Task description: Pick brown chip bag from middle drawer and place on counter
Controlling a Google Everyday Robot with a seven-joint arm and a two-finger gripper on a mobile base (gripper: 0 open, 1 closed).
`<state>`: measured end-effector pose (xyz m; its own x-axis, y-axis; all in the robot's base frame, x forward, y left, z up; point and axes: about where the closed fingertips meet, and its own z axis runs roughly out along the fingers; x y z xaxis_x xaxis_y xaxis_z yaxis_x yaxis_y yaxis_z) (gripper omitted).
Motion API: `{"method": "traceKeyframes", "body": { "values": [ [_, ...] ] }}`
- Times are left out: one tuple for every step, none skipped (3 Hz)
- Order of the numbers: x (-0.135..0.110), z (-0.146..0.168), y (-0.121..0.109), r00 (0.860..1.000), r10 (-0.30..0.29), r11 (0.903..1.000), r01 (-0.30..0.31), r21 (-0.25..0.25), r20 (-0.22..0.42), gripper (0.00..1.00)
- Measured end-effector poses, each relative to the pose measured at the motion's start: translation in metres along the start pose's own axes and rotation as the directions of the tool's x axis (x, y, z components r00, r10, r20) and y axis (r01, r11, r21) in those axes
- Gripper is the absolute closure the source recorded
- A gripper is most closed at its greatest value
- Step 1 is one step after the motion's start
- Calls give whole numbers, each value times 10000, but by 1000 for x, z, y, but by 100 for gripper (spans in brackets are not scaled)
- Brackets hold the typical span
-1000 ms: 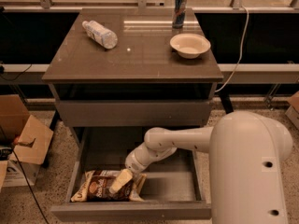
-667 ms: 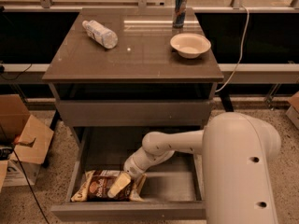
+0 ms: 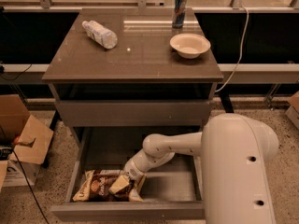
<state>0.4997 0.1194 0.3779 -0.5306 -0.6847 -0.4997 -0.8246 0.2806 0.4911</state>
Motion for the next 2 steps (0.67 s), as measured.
{"method": "traceKeyframes", "body": {
  "values": [
    [0,0,0,10000,0,10000,0,0,0,65],
    [-10,-21,12,9990,-267,9992,257,296,354,89]
  ]
}}
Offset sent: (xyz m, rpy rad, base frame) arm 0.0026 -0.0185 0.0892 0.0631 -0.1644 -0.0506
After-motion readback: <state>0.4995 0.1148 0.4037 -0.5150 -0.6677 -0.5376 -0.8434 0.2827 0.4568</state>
